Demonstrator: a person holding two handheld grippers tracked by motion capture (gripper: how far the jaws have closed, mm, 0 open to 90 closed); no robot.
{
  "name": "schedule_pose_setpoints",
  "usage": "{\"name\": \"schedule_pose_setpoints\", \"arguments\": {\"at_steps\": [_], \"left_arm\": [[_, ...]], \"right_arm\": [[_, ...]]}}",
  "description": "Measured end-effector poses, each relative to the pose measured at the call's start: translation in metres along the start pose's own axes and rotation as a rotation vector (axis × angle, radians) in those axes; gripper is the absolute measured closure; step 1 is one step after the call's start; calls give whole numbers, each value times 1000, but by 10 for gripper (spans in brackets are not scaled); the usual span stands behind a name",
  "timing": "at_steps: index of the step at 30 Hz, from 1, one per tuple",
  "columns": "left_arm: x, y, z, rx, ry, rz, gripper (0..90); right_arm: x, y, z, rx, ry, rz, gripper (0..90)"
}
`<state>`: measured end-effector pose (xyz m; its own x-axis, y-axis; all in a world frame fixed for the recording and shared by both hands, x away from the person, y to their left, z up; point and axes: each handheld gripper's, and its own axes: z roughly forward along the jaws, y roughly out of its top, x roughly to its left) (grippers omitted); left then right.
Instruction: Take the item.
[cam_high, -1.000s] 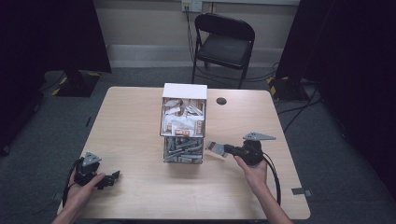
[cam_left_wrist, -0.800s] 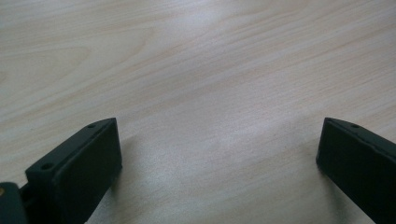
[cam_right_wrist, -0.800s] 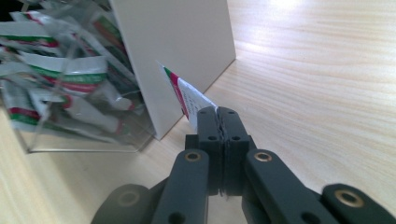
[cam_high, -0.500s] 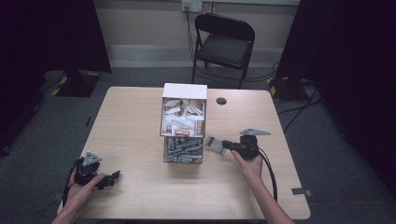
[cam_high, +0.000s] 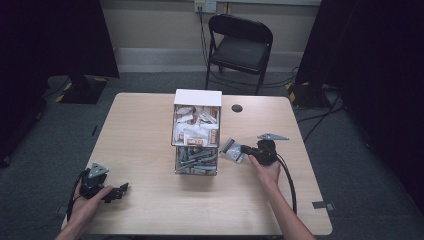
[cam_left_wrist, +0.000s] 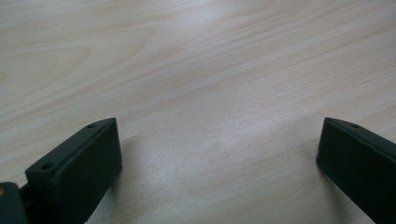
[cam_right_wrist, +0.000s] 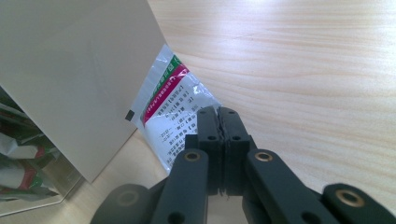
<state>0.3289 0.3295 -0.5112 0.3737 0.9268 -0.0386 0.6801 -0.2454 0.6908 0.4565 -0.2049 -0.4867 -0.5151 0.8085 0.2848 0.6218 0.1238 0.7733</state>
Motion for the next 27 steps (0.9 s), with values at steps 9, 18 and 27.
{"name": "schedule_pose_setpoints", "arguments": {"at_steps": [9, 18, 27], "left_arm": [[0, 0, 0, 0, 0, 0, 0], [0, 0, 0, 0, 0, 0, 0], [0, 0, 0, 0, 0, 0, 0]], "right_arm": [[2, -5, 12, 24, -19, -1, 889], [1, -6, 18, 32, -42, -11, 886], [1, -8, 23, 48, -60, -3, 844]]}}
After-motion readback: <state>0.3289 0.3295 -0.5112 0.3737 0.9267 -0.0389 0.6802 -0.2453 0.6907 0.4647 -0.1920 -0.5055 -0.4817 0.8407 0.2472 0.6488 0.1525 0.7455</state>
